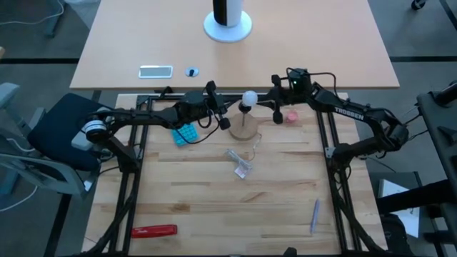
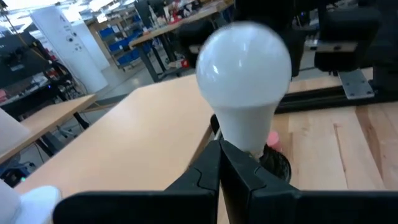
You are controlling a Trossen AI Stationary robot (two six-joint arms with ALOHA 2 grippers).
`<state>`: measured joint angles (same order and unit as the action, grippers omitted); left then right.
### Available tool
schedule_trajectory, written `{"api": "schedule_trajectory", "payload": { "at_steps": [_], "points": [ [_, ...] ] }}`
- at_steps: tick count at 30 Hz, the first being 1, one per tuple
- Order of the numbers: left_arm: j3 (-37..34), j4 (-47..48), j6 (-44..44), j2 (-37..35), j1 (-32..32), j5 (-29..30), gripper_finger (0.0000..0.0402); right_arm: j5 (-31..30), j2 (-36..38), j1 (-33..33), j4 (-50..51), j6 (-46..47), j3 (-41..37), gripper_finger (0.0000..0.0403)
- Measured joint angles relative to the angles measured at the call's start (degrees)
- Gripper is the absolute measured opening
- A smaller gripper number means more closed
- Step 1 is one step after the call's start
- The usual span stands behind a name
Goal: Screw lightbulb
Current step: Remove the light bulb from the desk lamp
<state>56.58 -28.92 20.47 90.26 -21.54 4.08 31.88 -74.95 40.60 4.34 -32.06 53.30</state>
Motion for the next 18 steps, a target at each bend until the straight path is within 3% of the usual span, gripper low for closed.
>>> {"api": "schedule_trajectory", "payload": {
  "at_steps": [11,18],
  "points": [
    [-0.04,-0.03,-0.26,1.85,0.0,-0.09,0.0,0.14,-3.92,-0.72,-7.41,3.28,0.0,0.0171],
    [-0.04,-1.42,0.28,1.79,0.0,-2.0,0.0,2.83,-4.65,-2.45,-12.8,5.06,0.0,0.0207]
  ]
}}
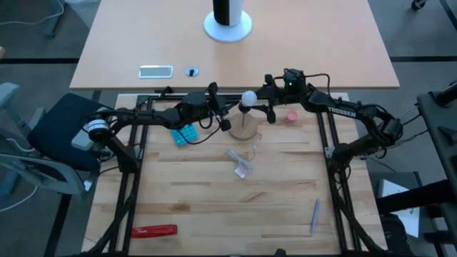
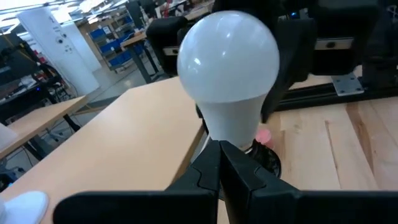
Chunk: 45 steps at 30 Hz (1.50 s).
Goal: Screw lightbulb
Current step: Remove the light bulb from the desk lamp
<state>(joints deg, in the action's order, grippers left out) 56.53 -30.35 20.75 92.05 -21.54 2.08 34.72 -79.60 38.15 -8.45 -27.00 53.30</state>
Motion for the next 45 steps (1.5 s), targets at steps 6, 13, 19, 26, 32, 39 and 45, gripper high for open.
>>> {"api": "schedule_trajectory", "payload": {
  "at_steps": [6,13,19,26,32,39,45],
  "points": [
    [0.0,-0.5,0.03,0.0,0.0,-0.18,0.0,0.29,-1.34,-1.84,-2.59,1.01,0.01,0.0217],
    [0.0,-0.65,-0.22,-0.04,0.02,-1.58,0.0,0.22,-3.29,-2.19,-6.03,2.72,0.0,0.0212],
    [0.0,-1.28,-0.52,-0.04,0.07,-2.63,0.0,-0.21,-4.51,-2.54,-7.53,1.03,0.01,0.0203],
    [0.0,-2.47,-0.73,-0.04,0.31,-3.11,0.0,-1.56,-5.74,-3.1,-8.35,0.06,0.74,0.0184],
    [0.02,-2.54,-1.69,-0.11,0.39,-3.02,0.0,-1.58,-5.42,-3.32,-8.51,0.09,0.74,0.0141],
    [0.09,-2.41,-1.79,-0.22,0.42,-1.53,0.0,-1.83,-4.85,-3.37,-8.45,0.02,0.74,0.0093],
    [0.09,-2.32,-1.79,-0.33,0.5,-1.28,0.0,-1.89,-3.81,-3.39,-8.21,0.21,0.74,0.0088]
  ]
}}
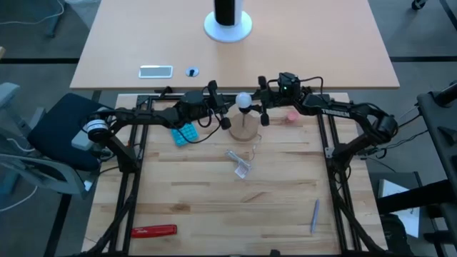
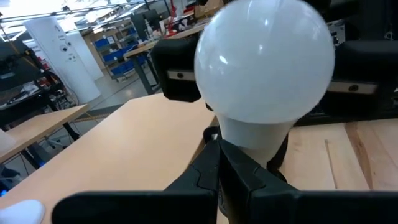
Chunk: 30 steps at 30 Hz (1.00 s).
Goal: Screw lightbulb
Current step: Remove the light bulb from the desk lamp
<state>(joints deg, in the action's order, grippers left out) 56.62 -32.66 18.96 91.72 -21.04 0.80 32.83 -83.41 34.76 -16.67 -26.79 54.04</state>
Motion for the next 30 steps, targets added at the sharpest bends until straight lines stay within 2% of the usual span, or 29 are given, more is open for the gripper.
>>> {"api": "schedule_trajectory", "payload": {
  "at_steps": [3,8,12,19,25,30],
  "points": [
    [0.0,0.86,0.02,-0.55,0.0,-0.08,0.0,-1.87,1.6,0.06,0.92,0.35,0.0,0.0088],
    [-0.04,1.97,0.02,-2.05,0.21,-0.35,0.0,-18.49,6.85,0.18,8.04,-0.54,0.2,0.0088],
    [-0.04,3.13,0.02,-3.06,0.02,0.26,0.0,-25.54,10.34,1.32,14.85,-0.97,0.2,0.0087],
    [-0.07,2.91,-0.25,-4.34,0.06,1.25,0.0,-27.29,9.21,6.7,21.22,2.94,0.2,0.0087],
    [-0.07,2.95,-0.42,-4.37,0.04,1.27,0.0,-26.8,2.01,8.57,21.07,6.43,0.67,0.0087],
    [-0.07,3.3,-0.42,-4.44,0.02,1.67,0.0,-26.36,-5.76,8.55,27.72,7.86,6.13,0.0087]
  ]
}}
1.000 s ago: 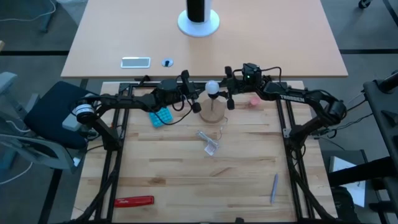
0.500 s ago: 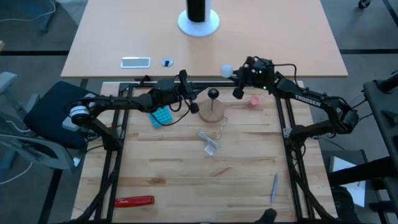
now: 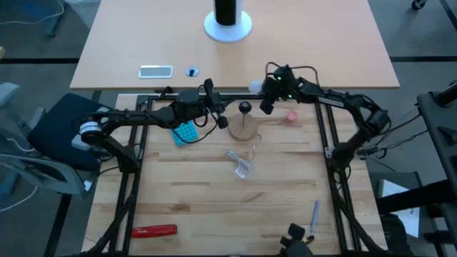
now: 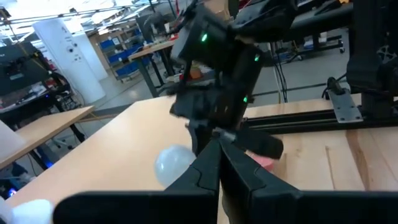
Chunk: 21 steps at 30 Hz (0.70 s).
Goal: Screw lightbulb
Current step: Remove the light bulb from the desk lamp
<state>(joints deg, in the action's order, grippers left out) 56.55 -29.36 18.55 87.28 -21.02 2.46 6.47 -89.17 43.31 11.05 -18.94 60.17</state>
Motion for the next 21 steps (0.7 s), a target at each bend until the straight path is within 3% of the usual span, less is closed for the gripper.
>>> {"api": "schedule_trajectory", "payload": {
  "at_steps": [7,21],
  "points": [
    [0.0,5.02,0.37,-1.87,0.0,0.06,0.0,0.06,-7.52,0.0,12.97,1.65,6.77,0.0087],
    [-0.48,18.38,0.52,-10.95,-0.24,0.08,0.0,-0.56,-13.29,-0.02,22.89,8.18,6.77,0.0087]
  ]
}}
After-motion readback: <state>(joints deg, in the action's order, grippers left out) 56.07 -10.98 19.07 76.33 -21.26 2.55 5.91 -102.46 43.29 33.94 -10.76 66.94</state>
